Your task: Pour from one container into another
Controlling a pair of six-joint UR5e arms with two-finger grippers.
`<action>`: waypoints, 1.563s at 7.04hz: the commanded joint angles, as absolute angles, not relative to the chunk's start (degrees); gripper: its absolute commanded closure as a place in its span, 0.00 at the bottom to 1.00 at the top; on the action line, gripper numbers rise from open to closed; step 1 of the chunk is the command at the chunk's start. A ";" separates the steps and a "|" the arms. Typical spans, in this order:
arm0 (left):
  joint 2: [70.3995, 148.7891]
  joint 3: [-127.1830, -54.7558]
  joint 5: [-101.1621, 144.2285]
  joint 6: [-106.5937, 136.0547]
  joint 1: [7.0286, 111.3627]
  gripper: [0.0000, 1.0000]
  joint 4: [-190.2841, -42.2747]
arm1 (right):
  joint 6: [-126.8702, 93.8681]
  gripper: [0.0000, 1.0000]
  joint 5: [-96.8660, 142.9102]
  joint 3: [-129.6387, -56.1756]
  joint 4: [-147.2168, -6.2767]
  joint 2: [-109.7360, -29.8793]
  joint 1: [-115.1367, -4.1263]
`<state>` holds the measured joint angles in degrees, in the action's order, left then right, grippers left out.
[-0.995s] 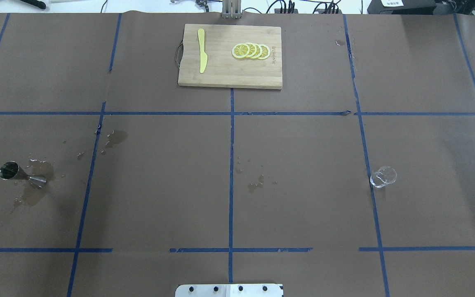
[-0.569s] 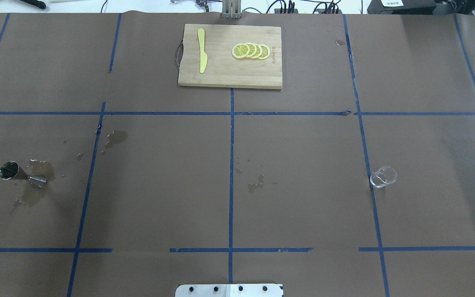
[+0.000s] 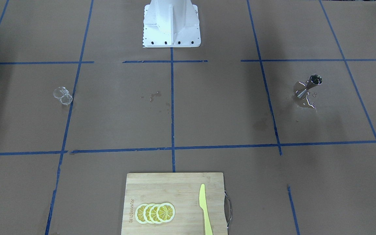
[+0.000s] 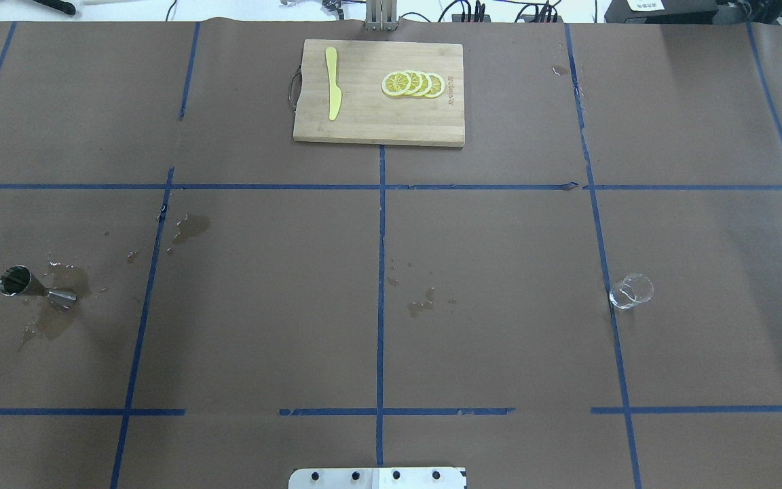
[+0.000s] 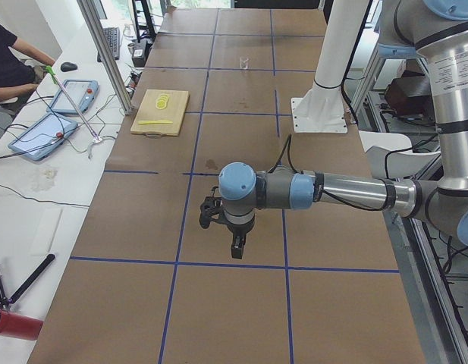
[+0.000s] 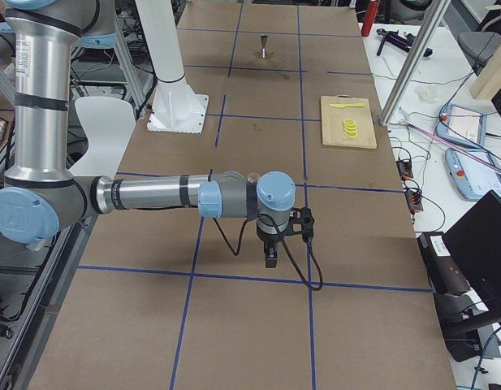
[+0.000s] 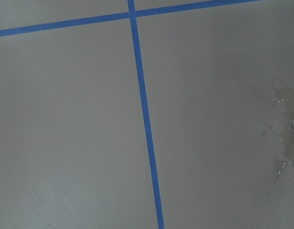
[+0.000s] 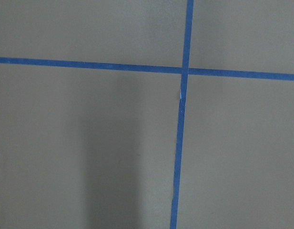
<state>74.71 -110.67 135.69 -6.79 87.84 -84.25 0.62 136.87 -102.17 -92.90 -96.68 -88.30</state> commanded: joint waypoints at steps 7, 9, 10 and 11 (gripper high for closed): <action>74.97 -108.81 135.70 -6.86 88.42 0.00 -84.20 | 0.53 0.00 136.41 -103.80 -93.08 -96.94 -88.33; 74.71 -109.24 135.70 -6.86 88.59 0.00 -84.11 | 0.53 0.00 136.49 -103.80 -93.08 -97.29 -88.24; 74.71 -109.25 135.70 -6.86 88.68 0.00 -84.11 | 0.53 0.00 136.41 -103.80 -93.08 -97.21 -88.24; 74.71 -109.51 135.70 -6.86 88.68 0.00 -84.11 | 0.53 0.00 136.41 -103.80 -93.08 -97.21 -88.24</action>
